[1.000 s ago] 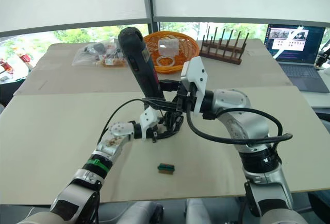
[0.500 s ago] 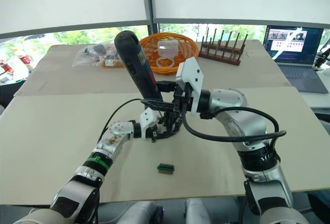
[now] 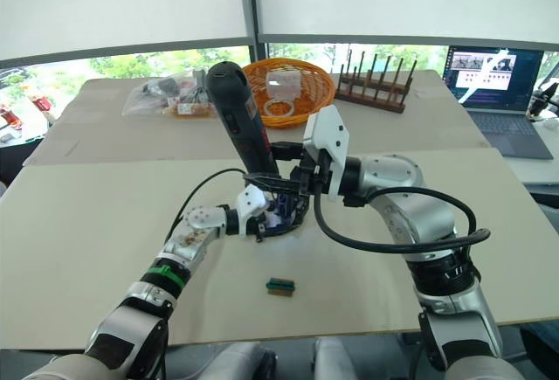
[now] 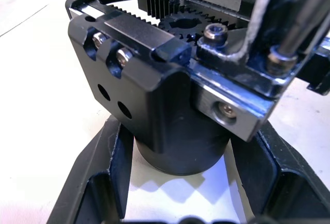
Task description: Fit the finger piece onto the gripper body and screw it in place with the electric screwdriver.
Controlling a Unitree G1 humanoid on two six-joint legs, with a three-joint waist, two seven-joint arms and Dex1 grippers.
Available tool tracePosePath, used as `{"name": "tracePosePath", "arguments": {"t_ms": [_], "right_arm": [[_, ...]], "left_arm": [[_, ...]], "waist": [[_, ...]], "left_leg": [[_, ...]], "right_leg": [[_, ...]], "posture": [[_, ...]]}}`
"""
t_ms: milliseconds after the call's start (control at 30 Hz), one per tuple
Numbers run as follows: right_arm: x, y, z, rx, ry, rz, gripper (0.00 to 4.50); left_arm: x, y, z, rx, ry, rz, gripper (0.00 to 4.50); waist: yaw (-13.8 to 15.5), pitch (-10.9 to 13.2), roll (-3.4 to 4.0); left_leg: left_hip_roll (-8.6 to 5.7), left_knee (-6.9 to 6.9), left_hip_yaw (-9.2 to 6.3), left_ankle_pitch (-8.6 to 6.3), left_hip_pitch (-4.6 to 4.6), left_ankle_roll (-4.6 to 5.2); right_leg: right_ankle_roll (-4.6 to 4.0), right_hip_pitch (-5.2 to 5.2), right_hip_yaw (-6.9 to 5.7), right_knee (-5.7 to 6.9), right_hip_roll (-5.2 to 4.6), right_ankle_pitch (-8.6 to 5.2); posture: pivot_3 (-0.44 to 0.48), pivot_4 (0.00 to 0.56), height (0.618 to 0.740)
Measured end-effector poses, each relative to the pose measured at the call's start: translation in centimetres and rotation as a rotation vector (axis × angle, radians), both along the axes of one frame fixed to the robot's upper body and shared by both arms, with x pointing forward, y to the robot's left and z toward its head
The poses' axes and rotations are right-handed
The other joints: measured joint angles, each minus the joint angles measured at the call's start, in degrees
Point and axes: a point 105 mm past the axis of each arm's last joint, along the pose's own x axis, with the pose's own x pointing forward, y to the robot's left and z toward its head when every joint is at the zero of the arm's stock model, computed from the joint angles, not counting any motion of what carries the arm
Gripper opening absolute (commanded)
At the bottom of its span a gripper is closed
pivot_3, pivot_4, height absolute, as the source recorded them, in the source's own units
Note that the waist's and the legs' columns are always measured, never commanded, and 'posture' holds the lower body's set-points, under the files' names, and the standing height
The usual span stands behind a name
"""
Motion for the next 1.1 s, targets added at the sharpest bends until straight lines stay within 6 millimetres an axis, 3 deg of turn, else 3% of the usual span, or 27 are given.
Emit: {"name": "tracePosePath", "arguments": {"t_ms": [233, 333, 433, 567, 600, 667, 767, 967, 1100], "right_arm": [[-0.1, -0.2, 1.6, 0.008, -0.009, 0.005, 1.95], [-0.3, -0.3, 3.6, 0.066, -0.009, 0.022, 1.95], [-2.1, -0.3, 7.0, 0.152, -0.051, 0.088, 1.95], [-5.3, 0.8, 8.9, 0.204, -0.062, 0.210, 1.95], [-5.7, 1.0, 8.9, 0.201, -0.058, 0.224, 1.95], [-5.9, 1.1, 8.7, 0.192, -0.042, 0.229, 1.95], [-5.2, 0.0, 8.4, 0.192, 0.041, 0.184, 1.95], [-4.7, -5.4, 6.0, 0.135, 0.396, 0.048, 1.95], [-3.8, -10.7, 1.5, 0.072, 0.747, -0.196, 1.95]], "left_arm": [[0.1, 0.0, 0.2, -0.004, -0.004, 0.000, 2.26], [0.3, 0.0, 0.7, -0.007, -0.020, 0.000, 2.26], [0.5, 0.0, 0.8, -0.010, -0.026, 0.001, 2.26], [0.6, 0.1, 0.8, -0.010, -0.023, 0.013, 2.26], [0.7, 0.1, 0.8, -0.010, -0.022, 0.017, 2.26], [0.7, 0.2, 0.7, -0.010, -0.019, 0.022, 3.29], [0.8, 1.2, 0.8, 0.008, 0.011, 0.025, 4.50], [-0.7, 6.1, 2.2, 0.067, 0.024, 0.022, 4.50], [-4.1, 9.5, 3.3, 0.123, 0.045, -0.048, 4.50]], "waist": [[0.01, 0.02, -0.01], [-0.01, 0.04, -0.02], [0.02, 0.05, -0.03], [-0.07, 0.05, -0.03], [-0.05, 0.05, -0.03], [-0.03, 0.05, -0.03], [-0.05, 0.06, -0.05], [0.01, 0.08, -0.04], [0.08, 0.09, -0.01]], "left_leg": [[0.00, 0.01, 0.00, 0.00, -0.18, 0.00], [-0.06, 0.18, 0.01, 0.15, -0.99, -0.23], [-0.06, 0.20, 0.00, 0.32, -1.24, -0.51], [-0.06, 0.19, 0.00, 0.18, -1.22, -0.29], [-0.06, 0.20, 0.00, 0.04, -1.21, -0.04], [-0.07, 0.21, 0.00, 0.04, -1.19, -0.04], [-0.05, 0.20, 0.00, 0.06, -1.18, -0.08], [-0.05, 0.09, 0.00, 0.05, -1.24, -0.07], [-0.03, 0.05, 0.00, -0.02, -1.27, 0.04]], "right_leg": [[0.00, -0.16, 0.00, -0.01, 0.00, 0.00], [-0.01, -1.02, 0.03, 0.22, -0.03, 0.02], [-0.03, -1.29, 0.03, 0.45, -0.10, 0.04], [-0.03, -1.22, 0.06, 0.30, -0.12, 0.03], [-0.03, -1.21, 0.04, 0.29, -0.12, 0.03], [-0.03, -1.19, 0.02, 0.31, -0.10, 0.03], [-0.04, -1.23, 0.02, 0.39, -0.08, 0.03], [-0.04, -1.23, 0.17, 0.28, -0.25, 0.03], [-0.03, -1.11, 0.16, -0.22, -0.33, 0.04]], "posture": [[0.000, 0.150, 0.740], [0.000, 0.150, 0.740], [0.000, 0.150, 0.740], [0.000, 0.150, 0.740], [0.000, 0.150, 0.740], [0.000, 0.150, 0.740], [0.000, 0.150, 0.740], [0.000, 0.150, 0.740], [0.000, 0.150, 0.740]]}}
